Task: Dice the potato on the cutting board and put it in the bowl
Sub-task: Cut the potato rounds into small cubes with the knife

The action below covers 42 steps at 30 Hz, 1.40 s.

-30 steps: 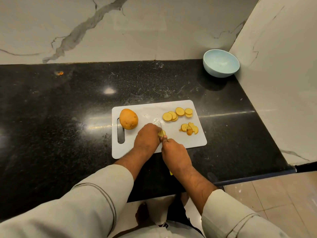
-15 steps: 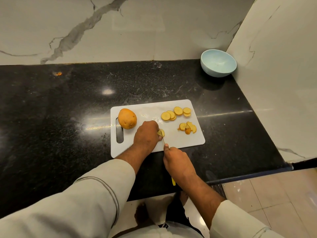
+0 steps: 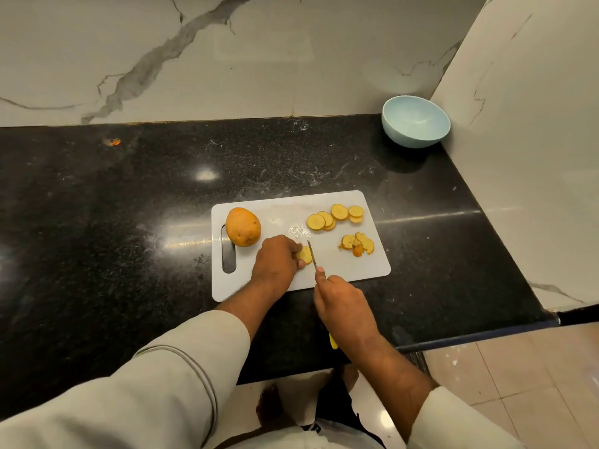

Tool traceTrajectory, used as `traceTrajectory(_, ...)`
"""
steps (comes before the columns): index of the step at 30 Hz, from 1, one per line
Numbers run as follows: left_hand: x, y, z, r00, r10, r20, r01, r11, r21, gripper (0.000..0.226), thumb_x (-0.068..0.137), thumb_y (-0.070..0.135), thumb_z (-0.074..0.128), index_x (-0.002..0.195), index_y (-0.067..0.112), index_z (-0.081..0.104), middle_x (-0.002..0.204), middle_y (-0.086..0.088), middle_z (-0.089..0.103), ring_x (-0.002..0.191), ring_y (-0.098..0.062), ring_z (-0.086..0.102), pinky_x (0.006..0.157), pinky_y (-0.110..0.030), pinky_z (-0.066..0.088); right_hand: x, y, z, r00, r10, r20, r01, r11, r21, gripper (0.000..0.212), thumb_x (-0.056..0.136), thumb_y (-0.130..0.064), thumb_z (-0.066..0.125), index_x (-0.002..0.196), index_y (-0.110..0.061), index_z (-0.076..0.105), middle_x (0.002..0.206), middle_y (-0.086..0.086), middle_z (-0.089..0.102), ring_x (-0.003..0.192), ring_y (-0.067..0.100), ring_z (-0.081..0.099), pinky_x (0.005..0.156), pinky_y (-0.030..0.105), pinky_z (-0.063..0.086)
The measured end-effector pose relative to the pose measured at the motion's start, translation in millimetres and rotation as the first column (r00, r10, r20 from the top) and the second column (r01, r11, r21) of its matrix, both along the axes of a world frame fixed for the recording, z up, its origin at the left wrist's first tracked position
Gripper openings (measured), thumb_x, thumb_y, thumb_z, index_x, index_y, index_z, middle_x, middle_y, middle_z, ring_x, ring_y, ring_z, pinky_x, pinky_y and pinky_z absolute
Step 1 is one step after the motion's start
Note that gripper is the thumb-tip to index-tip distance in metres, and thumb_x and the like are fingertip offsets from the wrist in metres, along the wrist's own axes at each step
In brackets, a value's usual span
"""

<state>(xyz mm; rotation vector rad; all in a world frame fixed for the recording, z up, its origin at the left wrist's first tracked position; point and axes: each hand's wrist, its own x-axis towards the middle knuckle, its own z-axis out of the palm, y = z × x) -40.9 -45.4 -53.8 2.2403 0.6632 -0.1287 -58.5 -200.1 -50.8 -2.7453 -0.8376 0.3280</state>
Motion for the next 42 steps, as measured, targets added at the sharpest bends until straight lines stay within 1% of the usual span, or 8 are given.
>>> traceTrajectory(3, -3, -3, -1, 0.999, 0.027, 0.040, -0.028, 1.000, 0.008, 0.035, 0.084, 0.012, 0.072, 0.119, 0.010, 0.067, 0.106, -0.007, 0.071, 0.087, -0.017, 0.063, 0.083, -0.027, 0.050, 10, 12, -3, 1.000, -0.001, 0.005, 0.001, 1.000, -0.015, 0.047, 0.104, -0.025, 0.032, 0.149, -0.012, 0.030, 0.105, 0.006, 0.058, 0.088, 0.024, 0.060, 0.072, 0.035, 0.048)
traceTrajectory(6, -3, -4, -1, 0.998, 0.036, 0.045, -0.036, 0.999, 0.013, 0.030, 0.086, 0.012, 0.069, 0.116, 0.012, 0.069, 0.101, -0.003, 0.071, 0.077, -0.010, 0.059, 0.078, -0.022, 0.047, 11, 21, -8, 1.000, 0.017, -0.005, -0.017, 1.000, -0.021, 0.044, 0.104, -0.022, 0.032, 0.147, -0.012, 0.035, 0.103, 0.008, 0.058, 0.086, 0.028, 0.060, 0.069, 0.037, 0.046)
traceTrajectory(16, 5, 1, 8, 0.997, -0.067, -0.039, 0.071, 0.992, 0.100, 0.021, 0.083, 0.011, 0.069, 0.104, 0.011, 0.073, 0.102, -0.009, 0.070, 0.090, -0.025, 0.066, 0.079, -0.027, 0.052, 16, 29, -12, 1.000, 0.024, 0.017, -0.023, 0.999, -0.041, 0.042, 0.102, -0.014, 0.035, 0.144, -0.007, 0.039, 0.101, 0.011, 0.058, 0.079, 0.032, 0.061, 0.059, 0.036, 0.034)
traceTrajectory(21, 9, 2, 13, 0.981, -0.161, -0.112, 0.181, 0.964, 0.197, 0.016, 0.081, 0.012, 0.067, 0.096, 0.013, 0.072, 0.096, -0.012, 0.068, 0.083, -0.029, 0.063, 0.075, -0.033, 0.054, 16, 34, -12, 0.999, 0.031, 0.009, -0.030, 0.997, -0.065, 0.037, 0.102, -0.013, 0.036, 0.138, -0.005, 0.044, 0.102, 0.011, 0.059, 0.079, 0.031, 0.062, 0.064, 0.039, 0.047)
traceTrajectory(25, 12, 2, 18, 0.977, -0.179, -0.118, 0.204, 0.944, 0.258, 0.012, 0.081, 0.011, 0.067, 0.092, 0.012, 0.071, 0.092, -0.010, 0.065, 0.077, -0.027, 0.059, 0.067, -0.033, 0.051, 23, 32, -12, 0.998, 0.038, -0.050, -0.042, 0.996, -0.082, 0.036, 0.104, -0.017, 0.033, 0.135, -0.005, 0.045, 0.104, 0.011, 0.060, 0.084, 0.029, 0.061, 0.071, 0.038, 0.048)
traceTrajectory(30, 12, 4, 13, 0.985, -0.145, -0.095, 0.161, 0.969, 0.185, 0.014, 0.082, 0.006, 0.060, 0.077, 0.018, 0.064, 0.076, 0.001, 0.066, 0.066, -0.014, 0.056, 0.060, -0.024, 0.039, 9, 19, -11, 0.997, 0.037, -0.062, -0.040, 0.998, -0.048, 0.048, 0.104, -0.020, 0.033, 0.150, -0.009, 0.026, 0.106, 0.007, 0.059, 0.088, 0.022, 0.059, 0.068, 0.028, 0.040)
traceTrajectory(35, 13, 5, 9, 0.988, -0.139, -0.063, 0.148, 0.974, 0.174, 0.016, 0.085, 0.008, 0.064, 0.100, 0.011, 0.070, 0.096, -0.006, 0.070, 0.073, -0.016, 0.054, 0.070, -0.028, 0.047, -6, 3, -9, 0.989, 0.038, -0.145, -0.048, 0.997, -0.064, 0.049, 0.104, -0.023, 0.035, 0.151, -0.014, 0.025, 0.111, 0.003, 0.057, 0.092, 0.018, 0.059, 0.081, 0.031, 0.051)
traceTrajectory(42, 4, 6, 0, 0.996, -0.087, -0.008, 0.088, 0.992, 0.090, 0.018, 0.087, 0.014, 0.066, 0.104, 0.012, 0.071, 0.100, -0.004, 0.071, 0.075, -0.009, 0.055, 0.071, -0.023, 0.042, -25, -17, -5, 0.993, 0.009, -0.120, -0.014, 0.999, -0.041, 0.048, 0.104, -0.026, 0.033, 0.151, -0.016, 0.026, 0.106, 0.000, 0.057, 0.088, 0.014, 0.059, 0.077, 0.026, 0.050)
